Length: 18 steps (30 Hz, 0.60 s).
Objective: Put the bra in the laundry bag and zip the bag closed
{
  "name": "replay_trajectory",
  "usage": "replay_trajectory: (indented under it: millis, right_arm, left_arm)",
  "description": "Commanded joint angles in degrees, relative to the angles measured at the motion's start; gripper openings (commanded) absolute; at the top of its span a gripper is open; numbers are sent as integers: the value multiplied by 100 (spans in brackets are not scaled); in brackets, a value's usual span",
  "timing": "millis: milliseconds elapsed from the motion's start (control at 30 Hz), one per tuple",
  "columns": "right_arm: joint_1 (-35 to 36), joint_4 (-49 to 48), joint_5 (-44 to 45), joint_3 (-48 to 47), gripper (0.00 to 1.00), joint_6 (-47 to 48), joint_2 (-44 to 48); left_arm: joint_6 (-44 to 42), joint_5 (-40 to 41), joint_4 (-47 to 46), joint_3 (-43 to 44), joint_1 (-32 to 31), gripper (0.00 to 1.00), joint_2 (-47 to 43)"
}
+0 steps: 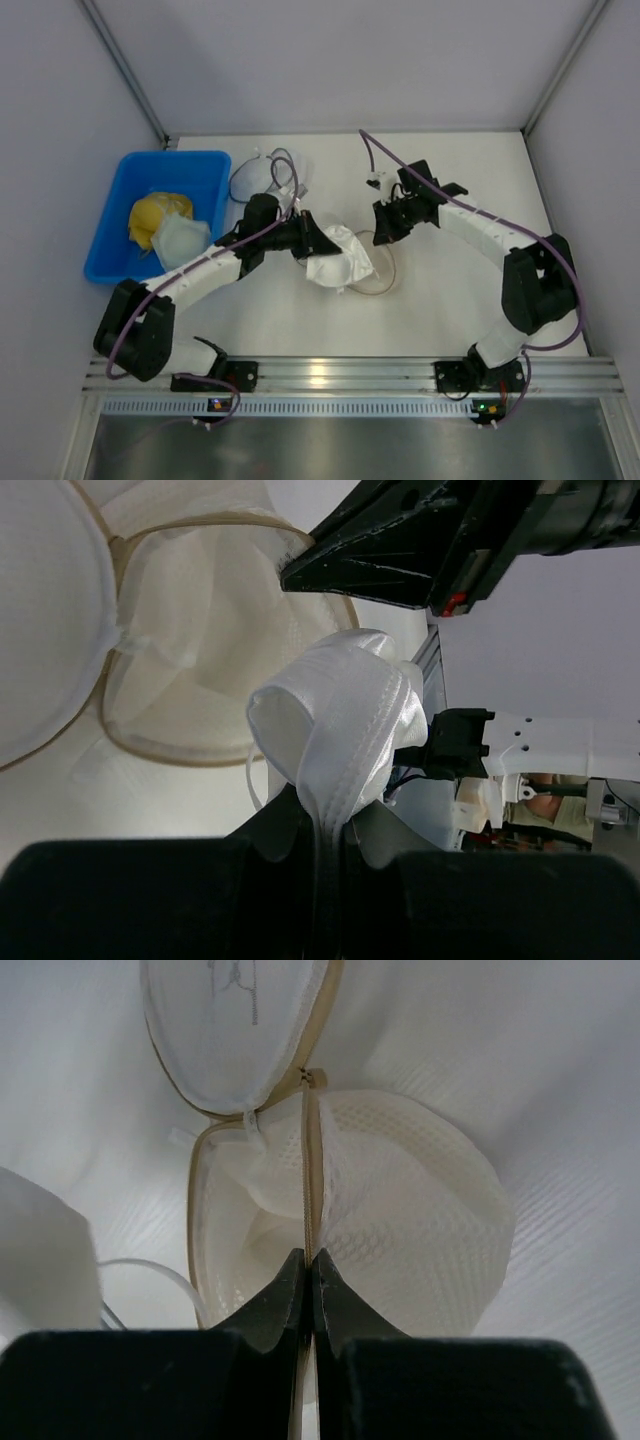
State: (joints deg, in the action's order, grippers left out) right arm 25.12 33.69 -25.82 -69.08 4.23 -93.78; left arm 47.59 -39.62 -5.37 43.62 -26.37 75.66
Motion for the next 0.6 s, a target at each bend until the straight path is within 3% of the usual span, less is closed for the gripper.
replay_trajectory:
  millis: [0,300,567]
  right_arm:
    - [194,-310,-423,79,0,-370,325]
    - [238,-486,-564,254,0,-178,773]
    - [537,-522,-670,650,0,157,1089]
  left_arm:
    - [707,245,-1036,111,-429,0,589]
    - [1111,-168,-1247,832,-1159,0,2206]
    - [1436,-433,-1466,1238,-1160,0,2972]
